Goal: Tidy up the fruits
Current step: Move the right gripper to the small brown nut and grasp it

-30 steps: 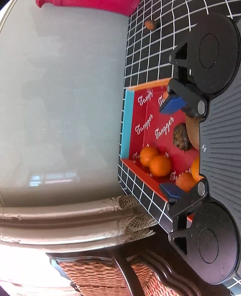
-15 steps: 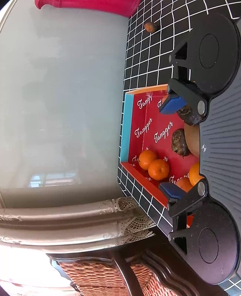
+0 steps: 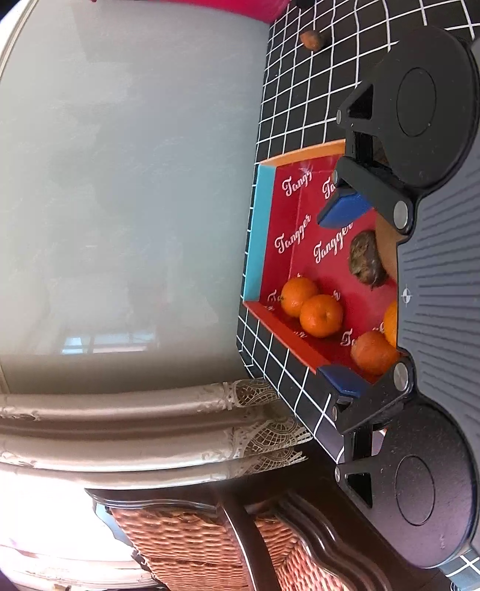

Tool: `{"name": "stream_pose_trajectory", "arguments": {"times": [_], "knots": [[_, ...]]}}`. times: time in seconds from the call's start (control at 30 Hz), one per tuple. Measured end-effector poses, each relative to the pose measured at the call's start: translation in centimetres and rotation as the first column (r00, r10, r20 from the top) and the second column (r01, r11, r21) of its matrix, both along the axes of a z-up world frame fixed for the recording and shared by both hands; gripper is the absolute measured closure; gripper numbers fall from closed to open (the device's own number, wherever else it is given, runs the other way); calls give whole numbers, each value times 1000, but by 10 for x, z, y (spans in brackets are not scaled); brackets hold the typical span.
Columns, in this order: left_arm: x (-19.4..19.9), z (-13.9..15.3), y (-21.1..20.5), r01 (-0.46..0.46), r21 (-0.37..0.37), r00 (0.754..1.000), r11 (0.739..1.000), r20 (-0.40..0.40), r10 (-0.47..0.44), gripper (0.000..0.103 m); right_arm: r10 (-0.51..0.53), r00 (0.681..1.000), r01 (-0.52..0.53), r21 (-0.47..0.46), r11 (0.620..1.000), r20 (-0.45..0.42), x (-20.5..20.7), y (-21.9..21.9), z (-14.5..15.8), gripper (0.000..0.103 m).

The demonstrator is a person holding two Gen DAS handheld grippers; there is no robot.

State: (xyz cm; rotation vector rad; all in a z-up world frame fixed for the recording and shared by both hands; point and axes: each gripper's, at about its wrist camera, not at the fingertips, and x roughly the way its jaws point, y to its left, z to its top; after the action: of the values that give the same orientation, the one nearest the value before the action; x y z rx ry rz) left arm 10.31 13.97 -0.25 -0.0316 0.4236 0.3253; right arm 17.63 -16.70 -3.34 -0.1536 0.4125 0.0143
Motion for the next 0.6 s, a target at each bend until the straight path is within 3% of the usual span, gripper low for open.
{"name": "stream_pose_trajectory", "arguments": {"times": [0.43,0.6], "knots": [[23,-1,35,-70,-19,998,997,5,70,23,-1,998,-1,-42,999,-69,47,14,-23,32],[30,-2,43,-76,-29,997,997,2,77,23,-11,994,6,-48,999,-107,63,19,-29,47]]}}
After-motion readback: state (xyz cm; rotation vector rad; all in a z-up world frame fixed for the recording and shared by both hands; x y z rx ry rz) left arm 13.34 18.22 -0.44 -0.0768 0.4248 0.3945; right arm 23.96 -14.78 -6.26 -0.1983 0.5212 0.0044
